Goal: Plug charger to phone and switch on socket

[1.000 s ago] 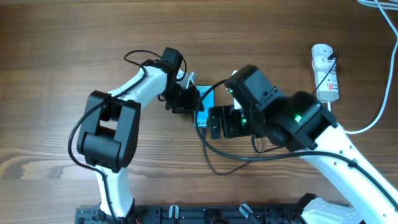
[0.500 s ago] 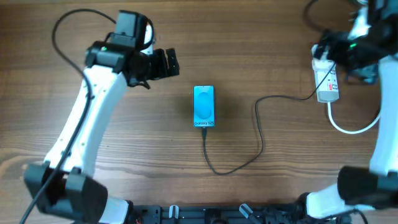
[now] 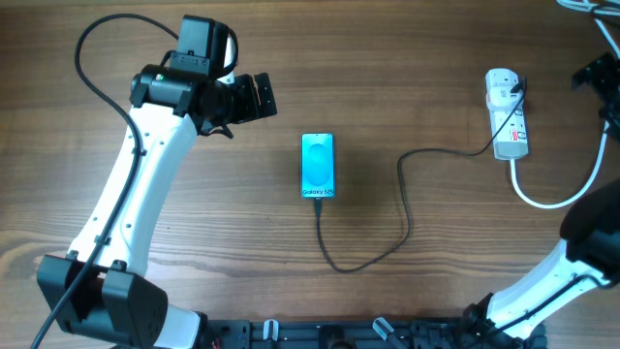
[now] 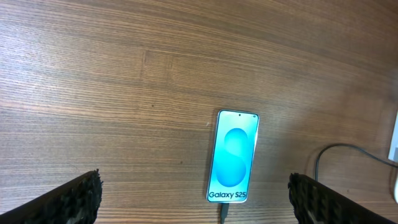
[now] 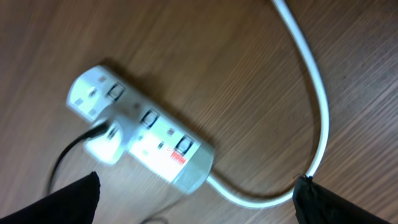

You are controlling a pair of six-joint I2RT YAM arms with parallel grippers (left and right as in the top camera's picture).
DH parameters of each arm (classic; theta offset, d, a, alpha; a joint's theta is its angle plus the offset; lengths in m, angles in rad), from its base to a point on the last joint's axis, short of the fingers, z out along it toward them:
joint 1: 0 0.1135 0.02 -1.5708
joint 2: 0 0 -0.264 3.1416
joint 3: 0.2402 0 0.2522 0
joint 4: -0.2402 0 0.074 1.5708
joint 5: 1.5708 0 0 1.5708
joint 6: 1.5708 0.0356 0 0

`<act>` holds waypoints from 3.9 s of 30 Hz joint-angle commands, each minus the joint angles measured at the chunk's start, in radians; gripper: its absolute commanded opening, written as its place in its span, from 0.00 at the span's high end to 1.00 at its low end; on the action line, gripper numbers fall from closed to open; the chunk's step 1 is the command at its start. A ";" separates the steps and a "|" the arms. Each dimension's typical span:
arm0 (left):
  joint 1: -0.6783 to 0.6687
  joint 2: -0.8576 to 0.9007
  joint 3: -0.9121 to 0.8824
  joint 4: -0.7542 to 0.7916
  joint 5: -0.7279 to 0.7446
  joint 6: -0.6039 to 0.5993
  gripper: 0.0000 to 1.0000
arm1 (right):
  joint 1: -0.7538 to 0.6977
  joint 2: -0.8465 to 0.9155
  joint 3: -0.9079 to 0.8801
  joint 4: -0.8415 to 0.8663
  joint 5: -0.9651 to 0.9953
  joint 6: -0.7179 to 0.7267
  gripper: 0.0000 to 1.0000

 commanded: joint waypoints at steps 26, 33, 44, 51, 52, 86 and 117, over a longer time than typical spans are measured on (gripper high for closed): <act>-0.002 0.005 0.000 0.000 -0.010 -0.013 0.00 | 0.079 0.313 -0.004 0.106 -0.029 -0.089 0.00; -0.002 0.005 0.000 0.000 -0.010 -0.013 0.00 | 0.090 0.322 -0.004 0.102 0.002 -0.067 0.00; -0.002 0.005 0.000 0.000 -0.010 -0.013 0.00 | 0.090 0.324 -0.005 0.085 -0.009 -0.092 0.00; -0.002 0.005 0.000 0.000 -0.010 -0.013 0.00 | 0.090 0.326 -0.005 0.089 -0.009 -0.092 0.00; -0.002 0.005 0.000 0.000 -0.010 -0.013 0.00 | 0.090 0.326 -0.012 0.093 -0.009 -0.092 0.00; -0.002 0.005 0.000 0.000 -0.010 -0.013 0.00 | 0.070 -0.193 -0.069 -0.200 -0.050 -0.067 0.00; -0.002 0.005 0.000 0.000 -0.010 -0.013 0.00 | 0.476 -1.242 -0.650 -0.332 -0.068 -0.112 0.00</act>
